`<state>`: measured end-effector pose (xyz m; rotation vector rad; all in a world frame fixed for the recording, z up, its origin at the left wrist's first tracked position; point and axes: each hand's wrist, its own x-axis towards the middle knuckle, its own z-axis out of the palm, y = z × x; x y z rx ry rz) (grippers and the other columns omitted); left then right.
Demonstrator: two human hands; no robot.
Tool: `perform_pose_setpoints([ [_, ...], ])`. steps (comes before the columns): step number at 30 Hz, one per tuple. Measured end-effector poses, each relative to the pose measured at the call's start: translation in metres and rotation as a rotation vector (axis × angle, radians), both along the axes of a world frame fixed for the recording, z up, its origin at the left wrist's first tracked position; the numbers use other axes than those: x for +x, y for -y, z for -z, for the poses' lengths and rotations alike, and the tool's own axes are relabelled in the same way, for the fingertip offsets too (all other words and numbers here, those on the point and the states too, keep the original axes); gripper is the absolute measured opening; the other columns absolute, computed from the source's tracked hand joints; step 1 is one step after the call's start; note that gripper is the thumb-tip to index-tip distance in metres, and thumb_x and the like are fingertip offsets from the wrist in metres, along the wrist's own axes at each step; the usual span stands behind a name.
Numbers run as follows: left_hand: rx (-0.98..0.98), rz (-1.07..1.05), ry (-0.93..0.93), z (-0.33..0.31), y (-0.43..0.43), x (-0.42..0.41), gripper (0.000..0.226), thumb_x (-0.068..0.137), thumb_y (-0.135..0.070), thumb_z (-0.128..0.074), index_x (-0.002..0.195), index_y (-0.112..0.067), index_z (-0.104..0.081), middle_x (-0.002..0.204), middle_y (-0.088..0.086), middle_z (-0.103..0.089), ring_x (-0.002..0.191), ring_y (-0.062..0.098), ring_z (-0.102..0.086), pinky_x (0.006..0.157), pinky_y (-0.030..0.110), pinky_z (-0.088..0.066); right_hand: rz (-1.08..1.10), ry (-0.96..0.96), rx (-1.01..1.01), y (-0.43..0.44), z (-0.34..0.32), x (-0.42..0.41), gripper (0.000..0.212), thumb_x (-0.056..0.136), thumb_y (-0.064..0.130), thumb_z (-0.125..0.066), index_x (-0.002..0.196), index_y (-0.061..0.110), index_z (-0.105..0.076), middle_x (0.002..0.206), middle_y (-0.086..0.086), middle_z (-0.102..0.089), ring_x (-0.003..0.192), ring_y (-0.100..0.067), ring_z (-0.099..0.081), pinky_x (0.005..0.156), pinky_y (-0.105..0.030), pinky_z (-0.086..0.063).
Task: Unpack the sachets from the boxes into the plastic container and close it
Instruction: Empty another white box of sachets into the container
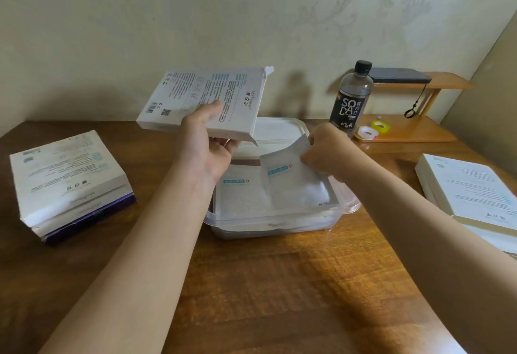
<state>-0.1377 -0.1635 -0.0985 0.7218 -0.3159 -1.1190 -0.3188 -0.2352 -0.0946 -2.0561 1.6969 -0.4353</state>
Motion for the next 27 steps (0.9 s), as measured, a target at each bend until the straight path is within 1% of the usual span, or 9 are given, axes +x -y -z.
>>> perform_pose_setpoints([
  [2,-0.002,0.002,0.007,0.001,0.001,0.000,0.022,0.092,-0.008,-0.064,0.107,-0.025,-0.065,0.089,0.002,-0.078,0.096,0.023,-0.072,0.059,0.029,-0.057,-0.053,-0.176,-0.075,-0.006,-0.003,0.003,0.006,0.090,0.001,-0.059,0.095,0.004,-0.058,0.083,-0.003,-0.058,0.078,-0.024,-0.060,0.064,-0.030,-0.048],
  [5,-0.006,0.006,0.008,0.001,0.002,0.001,0.020,0.093,-0.009,-0.063,0.106,-0.024,-0.065,0.086,0.001,-0.078,0.092,0.021,-0.073,0.060,0.029,-0.058,-0.135,-0.404,-0.243,-0.017,0.000,0.007,0.011,0.089,-0.003,-0.057,0.096,0.006,-0.055,0.097,-0.011,-0.064,0.079,-0.029,-0.059,0.066,-0.033,-0.048],
  [7,-0.003,0.010,0.012,0.002,0.002,0.001,0.019,0.093,-0.009,-0.062,0.105,-0.024,-0.065,0.085,0.000,-0.078,0.089,0.019,-0.073,0.060,0.028,-0.057,-0.168,-0.491,-0.333,-0.022,0.004,0.006,0.018,0.089,-0.003,-0.057,0.106,0.002,-0.057,0.103,-0.017,-0.063,0.078,-0.030,-0.056,0.064,-0.034,-0.045],
  [9,-0.002,0.012,0.015,0.003,0.003,0.001,0.020,0.093,-0.010,-0.062,0.106,-0.024,-0.066,0.085,-0.001,-0.078,0.087,0.019,-0.073,0.059,0.028,-0.057,-0.276,-0.568,-0.359,-0.022,0.003,0.006,0.025,0.090,0.003,-0.060,0.115,0.003,-0.055,0.110,-0.016,-0.058,0.089,-0.032,-0.059,0.068,-0.035,-0.047],
  [11,-0.006,0.010,0.016,0.004,0.004,0.001,0.022,0.093,-0.010,-0.062,0.109,-0.024,-0.066,0.086,-0.001,-0.078,0.086,0.018,-0.073,0.059,0.028,-0.056,-0.481,-0.601,-0.267,-0.017,-0.001,0.007,0.041,0.091,0.017,-0.068,0.128,0.010,-0.052,0.126,-0.012,-0.055,0.111,-0.030,-0.058,0.088,-0.039,-0.052],
  [13,-0.015,0.009,0.009,0.004,0.004,0.002,0.028,0.092,-0.009,-0.062,0.116,-0.024,-0.065,0.088,0.000,-0.078,0.083,0.018,-0.075,0.058,0.029,-0.056,-0.636,-0.594,-0.051,-0.012,-0.006,0.007,0.075,0.087,0.042,-0.074,0.149,0.025,-0.037,0.151,-0.001,-0.043,0.137,-0.025,-0.044,0.112,-0.045,-0.039],
  [15,-0.025,0.010,0.001,0.004,0.004,0.002,0.031,0.092,-0.009,-0.062,0.120,-0.023,-0.064,0.090,0.001,-0.079,0.081,0.017,-0.076,0.058,0.029,-0.057,-0.717,-0.631,0.083,-0.008,-0.005,0.006,0.095,0.081,0.056,-0.073,0.157,0.034,-0.020,0.163,0.009,-0.025,0.148,-0.019,-0.028,0.121,-0.045,-0.025],
  [19,-0.039,0.016,-0.001,0.004,0.004,0.003,0.031,0.093,-0.008,-0.061,0.120,-0.023,-0.064,0.091,0.001,-0.079,0.081,0.017,-0.076,0.058,0.029,-0.057,-0.752,-0.733,0.126,-0.002,0.007,-0.001,0.101,0.082,0.058,-0.071,0.159,0.039,-0.008,0.166,0.012,-0.014,0.152,-0.019,-0.020,0.123,-0.044,-0.020],
  [27,-0.036,0.016,0.014,0.005,0.004,0.003,0.035,0.093,-0.009,-0.062,0.124,-0.025,-0.063,0.091,0.001,-0.078,0.081,0.017,-0.076,0.058,0.029,-0.057,-0.782,-0.772,0.123,-0.005,0.002,-0.005,0.100,0.084,0.052,-0.071,0.159,0.039,-0.006,0.167,0.012,-0.010,0.153,-0.022,-0.016,0.121,-0.045,-0.019],
])
